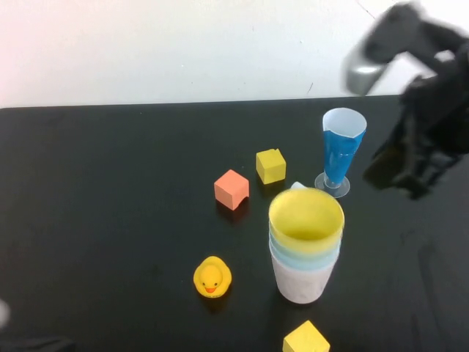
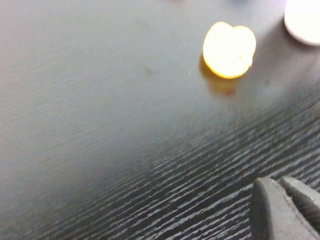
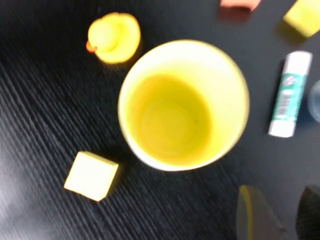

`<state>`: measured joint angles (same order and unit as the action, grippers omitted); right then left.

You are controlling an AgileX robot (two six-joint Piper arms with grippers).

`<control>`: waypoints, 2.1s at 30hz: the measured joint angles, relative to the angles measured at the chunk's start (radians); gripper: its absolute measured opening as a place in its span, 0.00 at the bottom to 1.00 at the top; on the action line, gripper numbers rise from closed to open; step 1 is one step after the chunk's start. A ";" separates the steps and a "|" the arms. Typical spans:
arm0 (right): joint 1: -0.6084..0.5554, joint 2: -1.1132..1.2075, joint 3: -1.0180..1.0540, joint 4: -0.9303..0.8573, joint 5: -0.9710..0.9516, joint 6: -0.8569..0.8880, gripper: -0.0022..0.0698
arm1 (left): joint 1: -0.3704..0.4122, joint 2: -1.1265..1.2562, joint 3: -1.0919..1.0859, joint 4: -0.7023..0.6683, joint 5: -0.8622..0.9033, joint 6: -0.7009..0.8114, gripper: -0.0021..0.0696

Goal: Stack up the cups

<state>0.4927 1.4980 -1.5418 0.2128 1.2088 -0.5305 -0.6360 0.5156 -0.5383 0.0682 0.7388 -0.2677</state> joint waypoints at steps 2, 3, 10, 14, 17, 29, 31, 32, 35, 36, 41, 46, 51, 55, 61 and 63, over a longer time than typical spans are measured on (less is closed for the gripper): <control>0.000 -0.092 0.059 -0.002 -0.059 0.000 0.27 | 0.000 -0.076 0.032 0.028 -0.006 -0.066 0.03; 0.000 -0.131 0.094 -0.002 -0.093 0.000 0.26 | 0.000 -0.109 0.045 0.048 -0.006 -0.100 0.03; 0.000 -0.469 0.388 0.000 -0.313 -0.032 0.14 | 0.000 -0.387 0.128 0.301 0.012 -0.428 0.03; 0.000 -0.656 0.587 0.022 -0.471 -0.039 0.08 | 0.000 -0.463 0.128 0.430 0.044 -0.509 0.03; 0.000 -0.784 0.742 0.044 -0.564 -0.041 0.05 | 0.000 -0.471 0.128 0.479 0.048 -0.522 0.03; 0.000 -1.134 1.089 0.118 -0.758 -0.041 0.04 | 0.000 -0.471 0.128 0.438 0.053 -0.529 0.03; 0.000 -1.139 1.109 0.118 -0.763 -0.041 0.04 | 0.000 -0.471 0.128 0.438 0.053 -0.529 0.03; 0.000 -1.141 1.119 0.118 -0.765 -0.041 0.04 | 0.000 -0.471 0.128 0.438 0.053 -0.529 0.03; 0.000 -1.143 1.144 0.118 -0.765 -0.041 0.04 | 0.000 -0.471 0.128 0.438 0.053 -0.529 0.03; 0.000 -1.143 1.149 0.118 -0.765 -0.041 0.04 | 0.000 -0.471 0.128 0.438 0.053 -0.529 0.03; 0.000 -1.143 1.165 0.118 -0.762 -0.041 0.04 | 0.000 -0.471 0.128 0.438 0.054 -0.529 0.03; 0.000 -1.143 1.170 0.118 -0.748 -0.041 0.03 | 0.000 -0.471 0.128 0.438 0.056 -0.529 0.03; 0.000 -1.143 1.172 0.055 -0.699 -0.041 0.03 | 0.000 -0.471 0.128 0.438 0.056 -0.529 0.03; 0.000 -1.143 1.212 -0.071 -0.714 0.056 0.03 | 0.000 -0.471 0.128 0.438 0.057 -0.529 0.03; -0.099 -1.225 1.375 -0.143 -0.905 0.174 0.03 | 0.000 -0.471 0.128 0.438 0.059 -0.529 0.03; -0.178 -1.279 1.424 -0.136 -0.942 0.181 0.03 | 0.000 -0.471 0.128 0.438 0.059 -0.529 0.03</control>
<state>0.3144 0.2194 -0.1181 0.0769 0.2666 -0.3500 -0.6360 0.0443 -0.4101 0.5057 0.7977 -0.7964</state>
